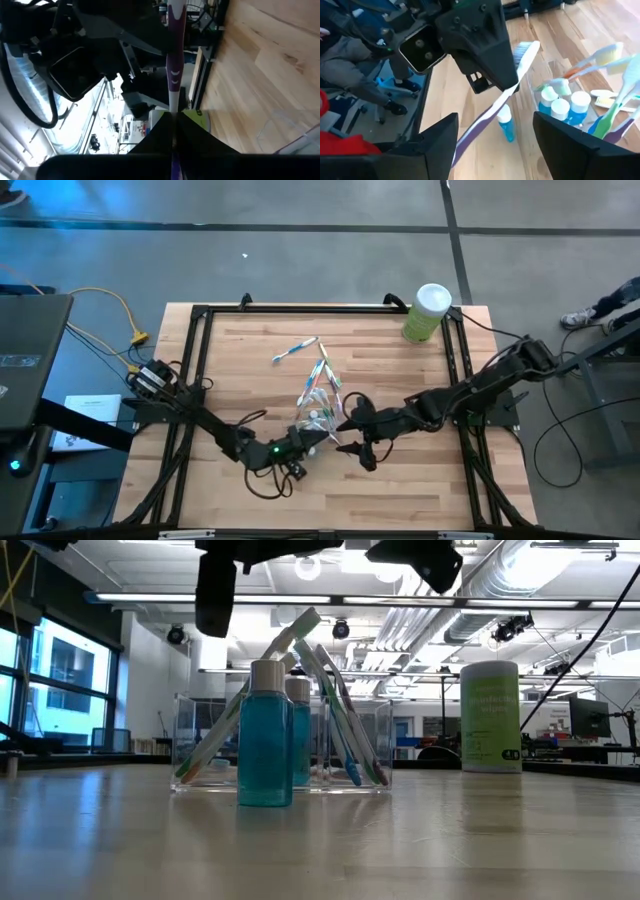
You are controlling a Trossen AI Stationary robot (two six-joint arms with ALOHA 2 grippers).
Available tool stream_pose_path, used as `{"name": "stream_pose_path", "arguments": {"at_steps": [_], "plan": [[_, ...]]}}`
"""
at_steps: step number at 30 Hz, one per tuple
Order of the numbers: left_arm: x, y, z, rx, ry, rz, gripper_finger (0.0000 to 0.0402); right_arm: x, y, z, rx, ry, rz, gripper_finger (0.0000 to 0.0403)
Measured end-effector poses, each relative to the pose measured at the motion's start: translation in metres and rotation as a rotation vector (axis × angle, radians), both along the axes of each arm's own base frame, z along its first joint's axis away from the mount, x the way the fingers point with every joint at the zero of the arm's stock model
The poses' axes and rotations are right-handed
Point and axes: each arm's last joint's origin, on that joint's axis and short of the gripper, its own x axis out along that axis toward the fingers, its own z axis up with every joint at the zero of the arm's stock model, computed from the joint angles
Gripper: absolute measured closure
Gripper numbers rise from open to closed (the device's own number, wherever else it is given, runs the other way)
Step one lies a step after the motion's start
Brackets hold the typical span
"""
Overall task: Pick & Place toothbrushing station
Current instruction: Put the violet toothbrush into the transparent organizer
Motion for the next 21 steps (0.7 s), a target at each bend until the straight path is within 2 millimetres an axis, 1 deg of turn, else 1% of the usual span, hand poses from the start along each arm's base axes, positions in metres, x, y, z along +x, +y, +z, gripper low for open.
{"name": "stream_pose_path", "arguments": {"at_steps": [5, 10, 13, 15, 17, 19, 21], "plan": [[0.002, 0.002, 0.000, 0.005, 0.004, 0.008, 0.0399, 0.007, 0.001, -0.010, -0.003, 0.017, 0.001, 0.0155], [0.003, 0.003, -0.001, -0.007, 0.012, 0.009, 0.0399, 0.007, 0.002, -0.009, -0.027, 0.006, 0.011, 0.0155], [0.003, 0.003, -0.001, -0.010, 0.009, 0.009, 0.0399, 0.007, 0.002, -0.009, -0.026, 0.006, 0.014, 0.0168], [0.003, 0.003, -0.001, -0.010, 0.010, 0.008, 0.0399, 0.006, 0.002, -0.010, -0.031, 0.021, 0.013, 0.0188], [0.003, 0.003, -0.002, -0.021, 0.013, 0.008, 0.0399, 0.006, 0.000, -0.012, -0.039, 0.036, 0.007, 0.0217], [0.003, 0.003, -0.004, -0.014, 0.032, 0.011, 0.0399, 0.006, -0.001, -0.013, -0.044, 0.046, 0.012, 0.0254], [0.003, 0.003, -0.005, -0.014, 0.035, 0.008, 0.0399, 0.005, -0.001, -0.013, -0.060, 0.053, 0.033, 0.0299]]}}
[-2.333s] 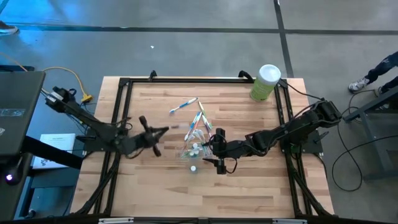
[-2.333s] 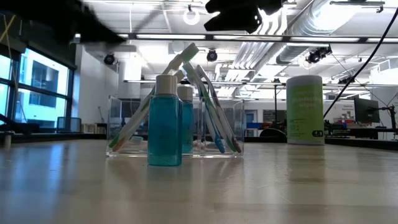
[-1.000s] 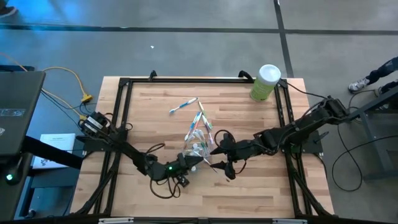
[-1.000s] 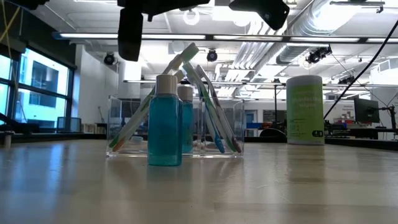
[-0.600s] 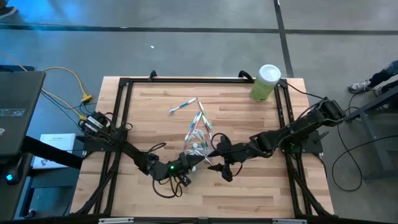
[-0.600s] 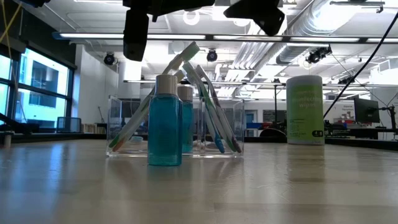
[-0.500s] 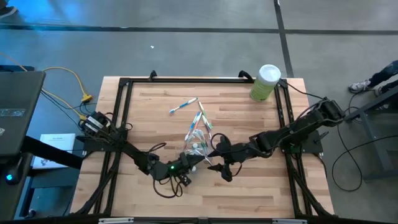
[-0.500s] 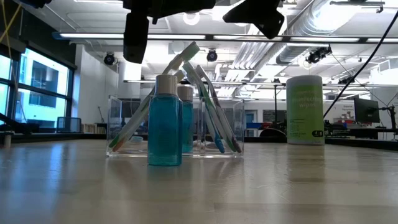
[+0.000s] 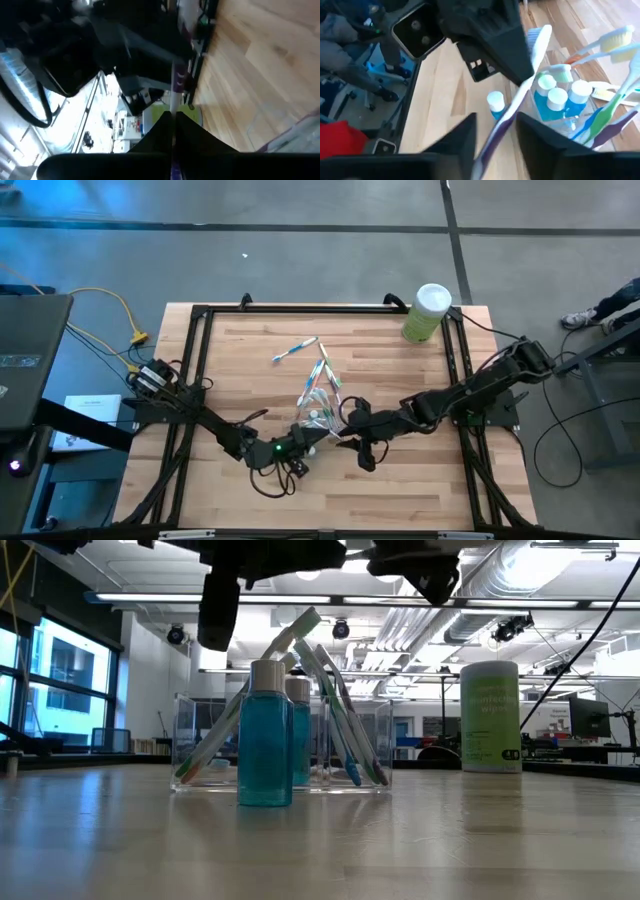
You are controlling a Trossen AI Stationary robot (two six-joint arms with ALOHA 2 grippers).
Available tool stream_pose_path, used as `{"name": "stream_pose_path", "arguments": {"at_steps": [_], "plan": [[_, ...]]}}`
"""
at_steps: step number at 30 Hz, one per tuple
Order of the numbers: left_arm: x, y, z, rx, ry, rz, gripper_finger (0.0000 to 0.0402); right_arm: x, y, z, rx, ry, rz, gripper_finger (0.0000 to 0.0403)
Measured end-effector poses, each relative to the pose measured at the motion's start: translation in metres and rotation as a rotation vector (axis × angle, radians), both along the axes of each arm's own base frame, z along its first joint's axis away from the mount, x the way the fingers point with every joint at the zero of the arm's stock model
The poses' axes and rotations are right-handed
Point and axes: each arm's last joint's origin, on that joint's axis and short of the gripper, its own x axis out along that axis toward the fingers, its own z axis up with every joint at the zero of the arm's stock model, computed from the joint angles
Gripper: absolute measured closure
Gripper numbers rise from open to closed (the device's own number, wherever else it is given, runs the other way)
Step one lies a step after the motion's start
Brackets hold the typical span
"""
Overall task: Pick & Place toothbrushing station
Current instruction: Put the violet toothbrush into the transparent organizer
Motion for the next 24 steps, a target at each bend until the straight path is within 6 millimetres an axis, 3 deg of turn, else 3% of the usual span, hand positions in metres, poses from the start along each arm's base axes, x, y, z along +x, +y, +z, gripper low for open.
{"name": "stream_pose_path", "arguments": {"at_steps": [3, 4, 14, 24], "plan": [[-0.001, -0.002, 0.001, -0.006, -0.007, -0.025, 0.0401, -0.001, -0.001, -0.002, -0.021, 0.021, 0.023, 0.0375], [-0.001, -0.004, 0.002, -0.007, -0.010, -0.038, 0.0401, -0.001, -0.001, -0.003, -0.028, 0.026, 0.022, 0.0383], [-0.006, -0.014, 0.001, -0.140, -0.049, -0.133, 0.0389, -0.004, 0.003, -0.004, -0.133, 0.010, -0.011, 0.0390], [-0.008, -0.019, 0.005, -0.523, -0.163, -0.240, 0.0308, -0.023, -0.006, 0.021, -0.275, -0.043, -0.107, 0.0390]]}}
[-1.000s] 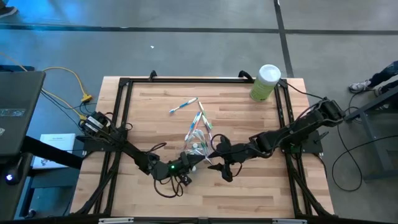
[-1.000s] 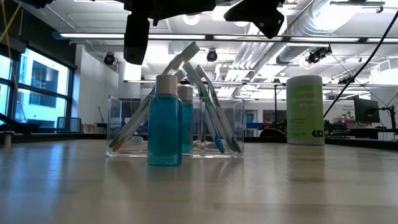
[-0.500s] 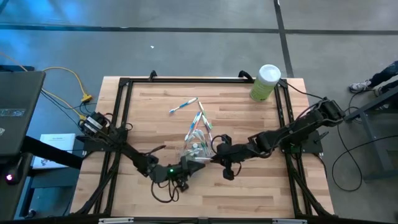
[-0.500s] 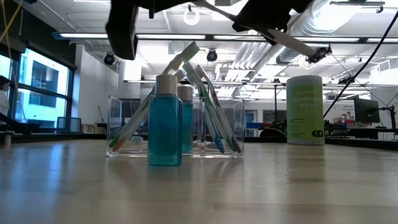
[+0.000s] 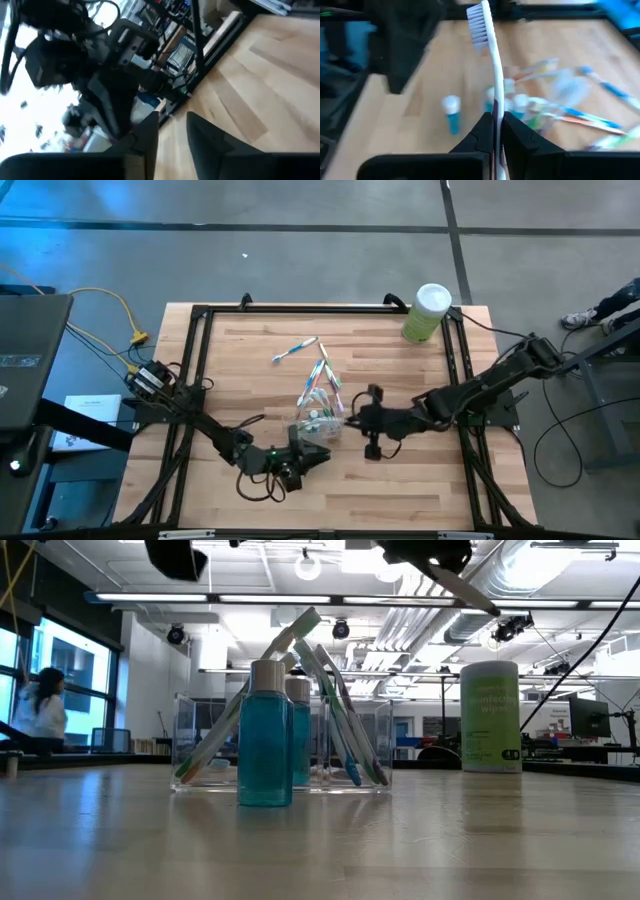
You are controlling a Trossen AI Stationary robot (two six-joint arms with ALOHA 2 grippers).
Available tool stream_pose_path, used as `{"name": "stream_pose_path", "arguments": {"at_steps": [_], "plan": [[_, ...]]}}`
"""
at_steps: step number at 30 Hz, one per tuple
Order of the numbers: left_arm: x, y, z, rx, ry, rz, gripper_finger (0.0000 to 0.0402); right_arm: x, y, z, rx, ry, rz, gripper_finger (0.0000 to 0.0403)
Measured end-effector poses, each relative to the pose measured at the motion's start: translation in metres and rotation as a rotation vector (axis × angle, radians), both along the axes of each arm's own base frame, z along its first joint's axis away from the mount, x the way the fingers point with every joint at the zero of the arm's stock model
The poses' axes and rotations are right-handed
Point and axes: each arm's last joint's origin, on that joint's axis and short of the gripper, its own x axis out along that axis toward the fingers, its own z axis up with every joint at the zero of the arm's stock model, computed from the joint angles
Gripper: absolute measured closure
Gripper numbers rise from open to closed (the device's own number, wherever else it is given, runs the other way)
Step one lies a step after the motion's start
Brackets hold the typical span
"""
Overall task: Pick & Place toothbrushing station
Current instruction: Put the violet toothbrush into the transparent organizer
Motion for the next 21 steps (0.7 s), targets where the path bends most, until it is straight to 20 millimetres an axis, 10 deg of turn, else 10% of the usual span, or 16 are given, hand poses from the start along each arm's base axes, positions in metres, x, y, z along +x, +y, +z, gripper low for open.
{"name": "stream_pose_path", "arguments": {"at_steps": [6, 13, 21], "plan": [[-0.009, -0.007, 0.000, -0.052, -0.005, 0.122, 0.0275, -0.034, -0.017, 0.014, -0.020, -0.111, -0.107, 0.0390], [-0.017, -0.011, 0.000, -0.080, -0.013, 0.280, 0.0273, -0.068, -0.032, -0.024, 0.076, -0.588, 0.048, 0.0391], [-0.022, -0.003, 0.006, -0.268, -0.108, 0.571, 0.0273, -0.043, -0.039, -0.057, 0.042, -0.837, 0.285, 0.0391]]}}
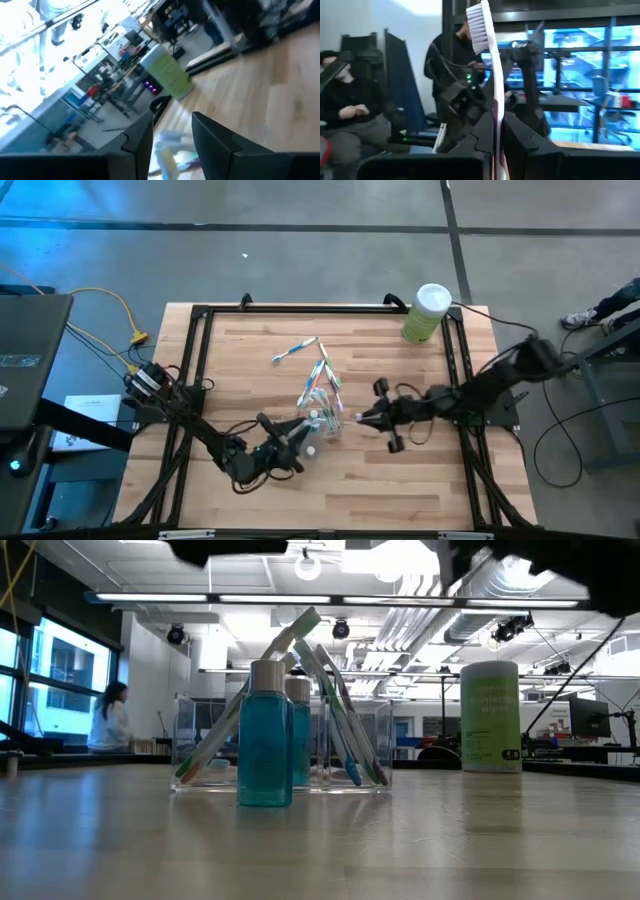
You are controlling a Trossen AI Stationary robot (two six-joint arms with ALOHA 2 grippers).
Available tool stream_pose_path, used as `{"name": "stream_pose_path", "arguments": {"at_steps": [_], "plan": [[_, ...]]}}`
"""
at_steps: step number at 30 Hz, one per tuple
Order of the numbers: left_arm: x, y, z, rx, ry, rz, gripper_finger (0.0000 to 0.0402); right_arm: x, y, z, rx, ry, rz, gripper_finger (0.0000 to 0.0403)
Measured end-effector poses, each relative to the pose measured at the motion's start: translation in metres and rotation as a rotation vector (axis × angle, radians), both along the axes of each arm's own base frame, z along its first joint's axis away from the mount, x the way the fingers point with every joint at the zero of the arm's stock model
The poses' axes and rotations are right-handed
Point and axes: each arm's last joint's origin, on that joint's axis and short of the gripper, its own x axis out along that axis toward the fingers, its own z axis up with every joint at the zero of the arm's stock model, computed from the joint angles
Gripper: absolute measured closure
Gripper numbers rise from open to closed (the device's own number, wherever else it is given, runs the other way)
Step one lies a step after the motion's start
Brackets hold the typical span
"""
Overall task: Pick & Place toothbrushing station
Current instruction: Put the violet toothbrush into the transparent organizer
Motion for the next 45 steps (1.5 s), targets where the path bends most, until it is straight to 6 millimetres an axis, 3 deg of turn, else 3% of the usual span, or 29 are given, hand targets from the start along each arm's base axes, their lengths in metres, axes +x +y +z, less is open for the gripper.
{"name": "stream_pose_path", "arguments": {"at_steps": [5, 12, 21, 34, 45], "plan": [[0.000, 0.000, -0.002, 0.022, 0.024, 0.004, 0.0273, 0.032, -0.014, -0.015, -0.001, 0.029, -0.021, 0.0391], [-0.001, 0.001, -0.003, 0.026, 0.038, 0.060, 0.0273, 0.047, -0.041, -0.044, 0.088, 0.100, 0.028, 0.0390], [0.001, 0.005, -0.004, -0.034, -0.015, 0.081, 0.0273, 0.075, -0.038, -0.061, 0.082, 0.143, 0.089, 0.0390], [0.005, 0.012, -0.008, -0.029, -0.002, 0.127, 0.0273, 0.077, -0.037, -0.074, 0.121, 0.211, 0.135, 0.0390], [0.006, 0.014, -0.017, 0.009, 0.049, 0.137, 0.0273, 0.077, -0.038, -0.107, 0.155, 0.327, 0.129, 0.0390]]}}
